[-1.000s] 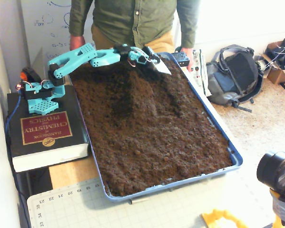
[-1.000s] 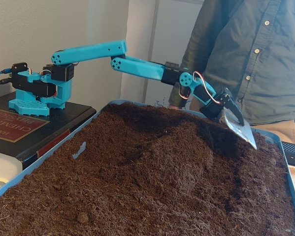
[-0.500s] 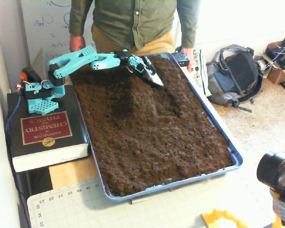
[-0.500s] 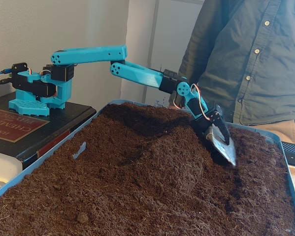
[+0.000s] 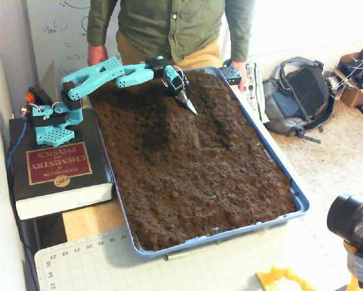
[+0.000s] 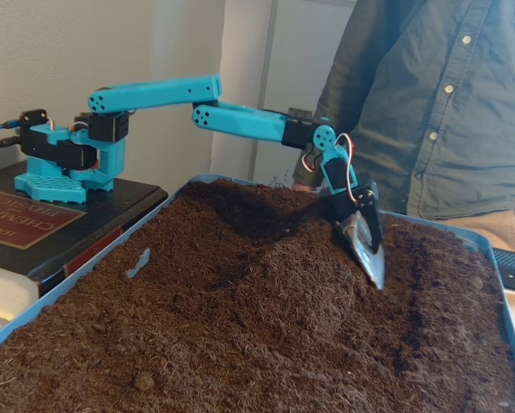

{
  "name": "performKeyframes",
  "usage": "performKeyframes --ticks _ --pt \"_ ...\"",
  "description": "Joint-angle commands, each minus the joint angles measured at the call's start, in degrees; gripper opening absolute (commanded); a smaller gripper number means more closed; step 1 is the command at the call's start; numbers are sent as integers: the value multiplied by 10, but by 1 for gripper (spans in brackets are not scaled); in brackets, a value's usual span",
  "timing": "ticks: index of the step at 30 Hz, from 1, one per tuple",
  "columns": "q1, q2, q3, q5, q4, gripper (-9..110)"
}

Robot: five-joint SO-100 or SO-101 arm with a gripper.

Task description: Build a berm.

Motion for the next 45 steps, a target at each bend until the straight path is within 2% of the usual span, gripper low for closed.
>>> performKeyframes --ticks 1,9,21,31,36,41,45 --pt "7 39 3 9 69 0" --pt "-7 104 -4 93 109 0" --pt "-6 222 -6 88 111 0" --pt "47 346 -6 83 96 0" --pt "82 350 5 83 -12 0" --pt "123 280 6 79 -154 0" --pt "152 216 6 14 -221 0"
